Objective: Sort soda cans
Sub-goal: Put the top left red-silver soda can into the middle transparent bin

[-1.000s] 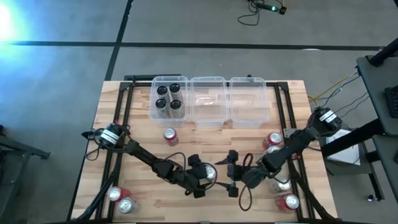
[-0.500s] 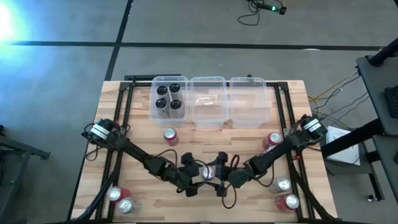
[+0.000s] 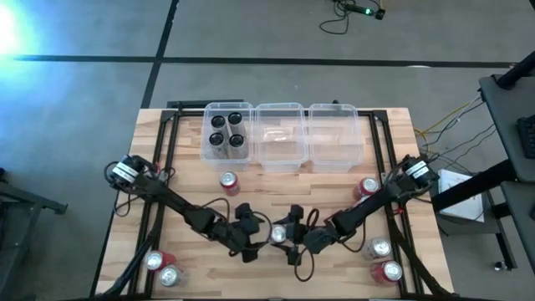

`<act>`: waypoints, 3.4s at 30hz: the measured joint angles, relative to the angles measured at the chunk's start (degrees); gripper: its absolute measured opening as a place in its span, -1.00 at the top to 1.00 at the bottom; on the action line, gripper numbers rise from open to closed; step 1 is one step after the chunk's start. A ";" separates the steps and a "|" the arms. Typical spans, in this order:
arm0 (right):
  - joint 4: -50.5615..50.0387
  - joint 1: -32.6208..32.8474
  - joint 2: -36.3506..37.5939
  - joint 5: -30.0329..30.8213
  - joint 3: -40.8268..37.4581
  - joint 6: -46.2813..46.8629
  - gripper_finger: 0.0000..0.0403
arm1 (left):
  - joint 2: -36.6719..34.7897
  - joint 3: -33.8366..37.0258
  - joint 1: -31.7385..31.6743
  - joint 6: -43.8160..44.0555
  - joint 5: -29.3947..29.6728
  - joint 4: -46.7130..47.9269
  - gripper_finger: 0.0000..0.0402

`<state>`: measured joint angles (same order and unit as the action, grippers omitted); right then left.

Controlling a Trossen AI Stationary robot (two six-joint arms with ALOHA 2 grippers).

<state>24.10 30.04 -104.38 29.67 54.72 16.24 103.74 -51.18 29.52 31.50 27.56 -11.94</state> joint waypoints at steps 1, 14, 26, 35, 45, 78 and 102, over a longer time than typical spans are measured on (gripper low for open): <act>-0.18 -0.09 0.04 -0.15 0.02 0.01 -0.51 | -0.30 0.25 0.05 0.10 0.11 0.18 -0.67; -35.75 -0.70 0.11 -8.58 15.06 0.57 -0.89 | 0.24 0.27 0.00 0.49 5.53 -2.75 -0.67; -53.47 -3.72 0.13 -20.52 23.65 -1.28 -0.91 | 6.17 0.22 -0.43 -1.19 6.73 -17.08 -0.67; -55.49 -4.81 0.13 -26.22 23.66 -0.10 -0.92 | 7.13 0.22 -0.65 -1.95 13.63 -19.09 -0.67; -61.49 -4.11 0.13 -25.81 26.89 -0.92 -0.81 | 7.13 0.22 -1.92 -6.22 13.97 -26.28 -0.67; -63.00 -3.80 0.13 -23.88 27.71 -10.21 -0.65 | 12.48 -9.03 0.72 0.52 16.93 -9.88 -0.67; -73.02 -4.07 0.04 -26.50 27.56 -8.36 -0.67 | 5.41 -9.11 4.79 5.96 17.00 6.26 -0.67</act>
<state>-48.92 25.98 -104.33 3.16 82.28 7.88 109.15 -60.29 34.31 37.45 44.57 -5.67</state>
